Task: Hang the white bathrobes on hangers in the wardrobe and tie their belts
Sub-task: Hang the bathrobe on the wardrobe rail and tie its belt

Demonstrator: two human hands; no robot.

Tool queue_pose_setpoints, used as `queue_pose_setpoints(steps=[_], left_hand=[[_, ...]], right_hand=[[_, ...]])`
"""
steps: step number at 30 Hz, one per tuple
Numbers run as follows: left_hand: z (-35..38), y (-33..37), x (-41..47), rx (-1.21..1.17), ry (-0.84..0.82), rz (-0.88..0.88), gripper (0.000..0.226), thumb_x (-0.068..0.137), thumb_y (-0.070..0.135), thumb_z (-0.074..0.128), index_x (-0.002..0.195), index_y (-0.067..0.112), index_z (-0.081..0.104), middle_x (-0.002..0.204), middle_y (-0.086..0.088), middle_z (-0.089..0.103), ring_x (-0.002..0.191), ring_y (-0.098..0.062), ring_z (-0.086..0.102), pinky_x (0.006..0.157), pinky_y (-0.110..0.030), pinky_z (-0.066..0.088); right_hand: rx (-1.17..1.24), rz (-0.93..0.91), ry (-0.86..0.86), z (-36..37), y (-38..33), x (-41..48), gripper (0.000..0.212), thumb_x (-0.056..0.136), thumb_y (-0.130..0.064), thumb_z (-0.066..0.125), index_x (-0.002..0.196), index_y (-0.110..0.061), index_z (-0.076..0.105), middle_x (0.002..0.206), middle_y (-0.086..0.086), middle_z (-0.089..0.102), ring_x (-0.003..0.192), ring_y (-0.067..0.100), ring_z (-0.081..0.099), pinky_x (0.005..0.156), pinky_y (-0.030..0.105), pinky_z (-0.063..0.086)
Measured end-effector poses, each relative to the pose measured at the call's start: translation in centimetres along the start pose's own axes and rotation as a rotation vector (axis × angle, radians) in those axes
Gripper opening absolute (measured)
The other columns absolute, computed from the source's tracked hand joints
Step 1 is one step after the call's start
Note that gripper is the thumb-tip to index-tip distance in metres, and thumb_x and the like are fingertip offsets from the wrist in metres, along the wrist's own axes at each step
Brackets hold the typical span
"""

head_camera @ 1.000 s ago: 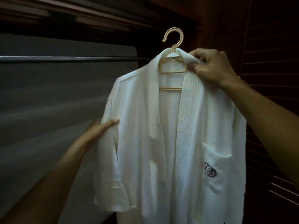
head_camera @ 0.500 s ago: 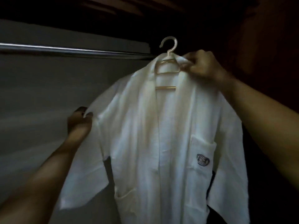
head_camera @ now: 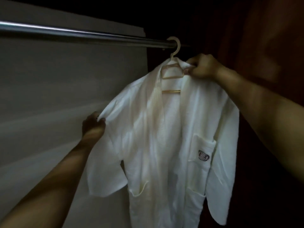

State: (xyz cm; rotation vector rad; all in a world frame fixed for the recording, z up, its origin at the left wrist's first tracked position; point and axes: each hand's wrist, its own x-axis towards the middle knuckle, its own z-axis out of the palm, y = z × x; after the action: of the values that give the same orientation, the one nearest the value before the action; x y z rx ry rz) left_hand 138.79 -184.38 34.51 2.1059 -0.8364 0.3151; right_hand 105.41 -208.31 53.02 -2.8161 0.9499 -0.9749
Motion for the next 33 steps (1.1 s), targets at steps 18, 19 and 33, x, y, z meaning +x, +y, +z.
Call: queue_pose_setpoints(steps=[18, 19, 33], left_hand=[[1.3, 18.5, 2.1, -0.424, 0.064, 0.402, 0.049, 0.087, 0.060, 0.065, 0.111, 0.020, 0.051, 0.090, 0.001, 0.065, 0.086, -0.019, 0.061, 0.073, -0.029, 0.046], [1.9, 19.5, 2.4, -0.390, 0.035, 0.418, 0.061, 0.086, 0.067, 0.062, 0.119, 0.017, 0.049, 0.097, -0.002, 0.068, 0.091, -0.023, 0.064, 0.074, -0.030, 0.047], [6.2, 20.7, 6.2, -0.306, -0.026, 0.468, 0.071, 0.083, 0.025, 0.062, 0.148, 0.004, 0.043, 0.139, -0.018, 0.055, 0.126, -0.035, 0.054, 0.097, -0.034, 0.044]], right_hand=[[-0.044, 0.017, 0.585, 2.3, -4.5, -4.6, 0.026, 0.096, -0.041, 0.054, 0.102, -0.017, 0.063, 0.088, -0.002, 0.066, 0.076, 0.018, 0.063, 0.064, 0.029, 0.042], [-0.051, 0.011, 0.568, 2.8, -5.0, -4.7, 0.029, 0.097, -0.044, 0.054, 0.100, -0.016, 0.061, 0.081, -0.003, 0.063, 0.068, 0.016, 0.060, 0.058, 0.028, 0.039], [-0.354, 0.213, 0.579, 6.5, -6.4, -1.3, 0.035, 0.089, -0.032, 0.056, 0.118, -0.012, 0.054, 0.110, 0.010, 0.062, 0.104, 0.031, 0.058, 0.084, 0.043, 0.041]])
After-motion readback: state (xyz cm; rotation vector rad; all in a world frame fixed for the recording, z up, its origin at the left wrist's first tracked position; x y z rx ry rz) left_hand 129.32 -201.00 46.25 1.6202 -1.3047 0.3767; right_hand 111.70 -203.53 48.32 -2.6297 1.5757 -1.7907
